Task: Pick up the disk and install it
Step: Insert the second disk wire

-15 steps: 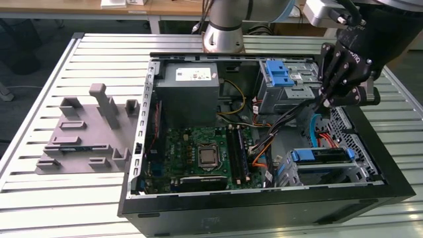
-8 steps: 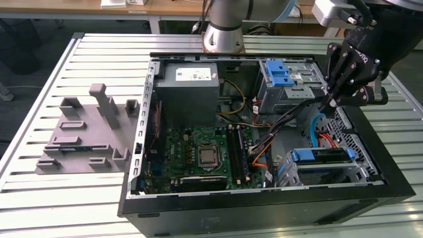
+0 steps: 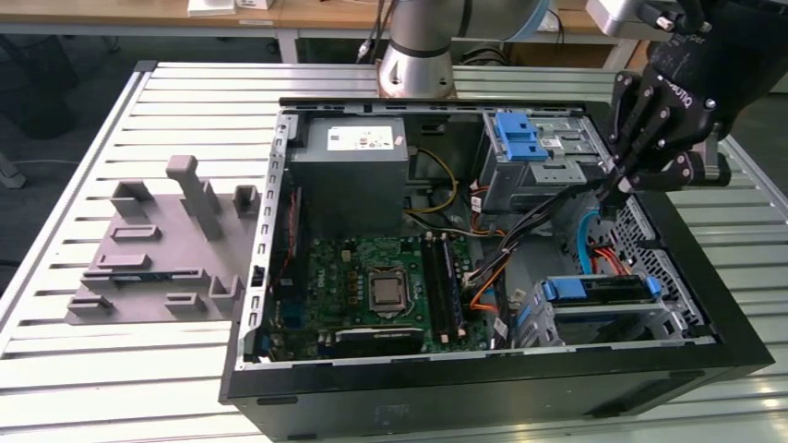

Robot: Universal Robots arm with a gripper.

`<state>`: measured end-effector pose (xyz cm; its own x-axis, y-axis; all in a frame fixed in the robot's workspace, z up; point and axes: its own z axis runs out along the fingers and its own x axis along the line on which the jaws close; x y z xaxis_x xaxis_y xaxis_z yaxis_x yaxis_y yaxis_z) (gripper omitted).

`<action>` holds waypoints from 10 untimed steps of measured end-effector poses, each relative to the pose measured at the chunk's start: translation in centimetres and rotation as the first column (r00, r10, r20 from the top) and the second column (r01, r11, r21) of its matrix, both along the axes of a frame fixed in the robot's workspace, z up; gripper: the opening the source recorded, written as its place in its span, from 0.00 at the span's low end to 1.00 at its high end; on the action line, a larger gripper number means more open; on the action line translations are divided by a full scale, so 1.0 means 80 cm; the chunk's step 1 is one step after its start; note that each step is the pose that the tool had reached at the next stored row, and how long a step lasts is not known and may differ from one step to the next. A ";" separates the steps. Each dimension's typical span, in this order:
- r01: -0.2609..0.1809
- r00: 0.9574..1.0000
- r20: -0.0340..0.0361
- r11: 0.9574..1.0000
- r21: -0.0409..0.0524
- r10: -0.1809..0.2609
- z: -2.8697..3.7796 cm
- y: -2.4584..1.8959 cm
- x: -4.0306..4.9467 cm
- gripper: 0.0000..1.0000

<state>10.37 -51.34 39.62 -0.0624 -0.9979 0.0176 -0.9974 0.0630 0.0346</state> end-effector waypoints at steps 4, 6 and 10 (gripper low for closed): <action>0.000 1.000 0.000 1.000 0.000 0.000 0.0000 0.0000 0.000 0.11; 0.000 1.000 0.000 1.000 0.000 0.000 0.0000 0.0000 0.000 0.11; 0.000 1.000 0.000 1.000 0.000 0.000 -0.0001 0.0000 0.000 0.11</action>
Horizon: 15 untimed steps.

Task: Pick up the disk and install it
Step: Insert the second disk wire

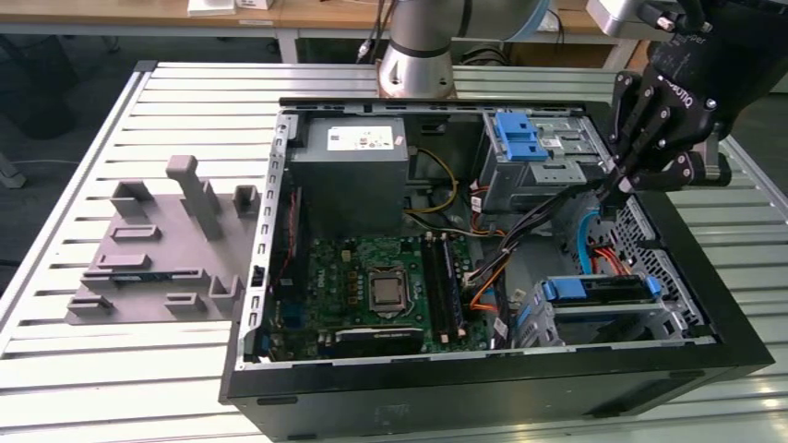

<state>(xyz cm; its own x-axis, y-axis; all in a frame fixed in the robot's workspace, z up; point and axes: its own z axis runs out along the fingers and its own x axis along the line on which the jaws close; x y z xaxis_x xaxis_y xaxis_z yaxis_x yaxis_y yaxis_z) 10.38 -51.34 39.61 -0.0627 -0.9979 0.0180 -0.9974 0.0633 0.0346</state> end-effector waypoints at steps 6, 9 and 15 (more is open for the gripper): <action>0.000 1.000 0.000 1.000 0.000 0.000 -0.0001 0.0000 0.000 0.17; 0.000 1.000 0.000 1.000 -0.004 0.000 -0.0002 0.0000 0.000 0.17; 0.003 1.000 0.001 1.000 -0.025 -0.003 -0.0012 0.0001 0.000 0.18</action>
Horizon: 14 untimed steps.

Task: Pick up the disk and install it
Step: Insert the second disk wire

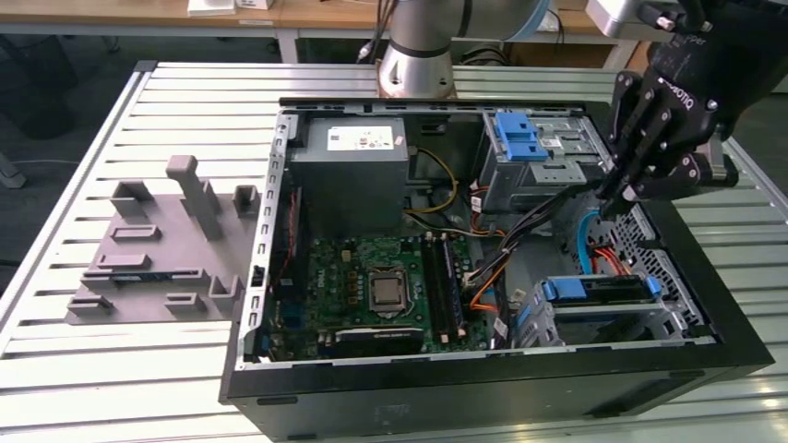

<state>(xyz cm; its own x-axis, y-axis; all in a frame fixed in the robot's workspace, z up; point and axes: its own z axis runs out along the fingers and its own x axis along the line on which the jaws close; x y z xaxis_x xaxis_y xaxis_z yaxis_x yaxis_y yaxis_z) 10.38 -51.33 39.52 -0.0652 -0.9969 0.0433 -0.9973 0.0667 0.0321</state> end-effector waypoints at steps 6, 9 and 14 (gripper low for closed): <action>0.001 1.000 0.001 1.000 -0.005 -0.001 -0.0047 0.0004 0.001 0.25; 0.001 1.000 0.001 1.000 -0.004 -0.001 -0.0054 0.0012 0.001 0.26; 0.001 1.000 0.001 1.000 -0.005 -0.001 -0.0055 0.0061 0.001 0.32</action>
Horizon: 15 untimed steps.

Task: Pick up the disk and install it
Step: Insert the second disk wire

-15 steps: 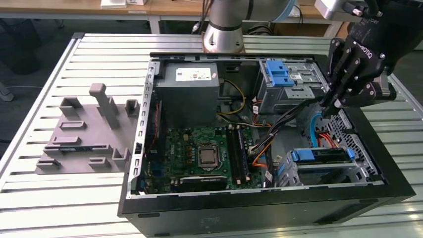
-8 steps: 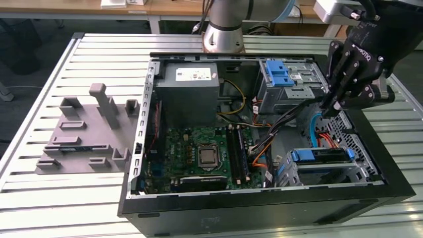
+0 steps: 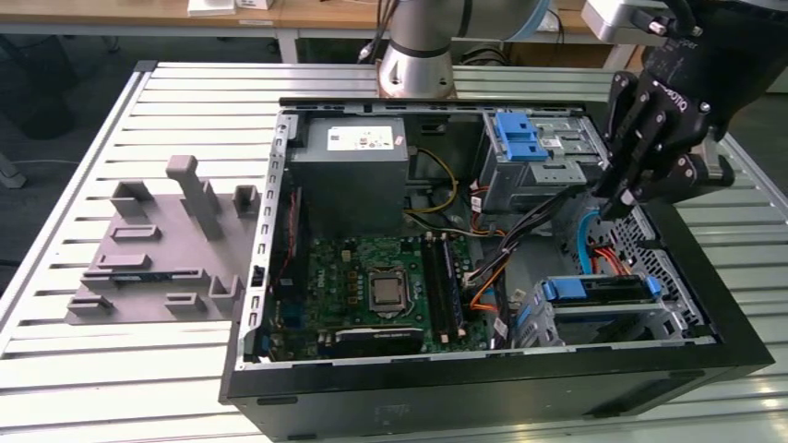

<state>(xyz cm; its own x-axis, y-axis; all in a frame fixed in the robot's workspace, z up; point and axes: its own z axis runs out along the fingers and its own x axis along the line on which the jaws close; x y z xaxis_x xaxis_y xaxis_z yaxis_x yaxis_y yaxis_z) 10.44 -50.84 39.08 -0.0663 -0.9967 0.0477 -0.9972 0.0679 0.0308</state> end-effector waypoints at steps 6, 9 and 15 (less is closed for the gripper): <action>0.000 1.000 0.003 1.000 -0.020 0.000 -0.0055 0.0069 0.000 0.32; 0.000 1.000 0.007 0.999 -0.039 0.000 -0.0083 0.0075 0.000 0.32; 0.001 1.000 0.016 0.997 -0.083 0.000 -0.0138 0.0076 0.000 0.32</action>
<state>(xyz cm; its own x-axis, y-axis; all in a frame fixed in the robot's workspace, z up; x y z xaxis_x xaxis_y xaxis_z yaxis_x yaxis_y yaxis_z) 10.44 -50.23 37.98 -0.0680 -0.9892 0.1295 -0.9975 0.0697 0.0089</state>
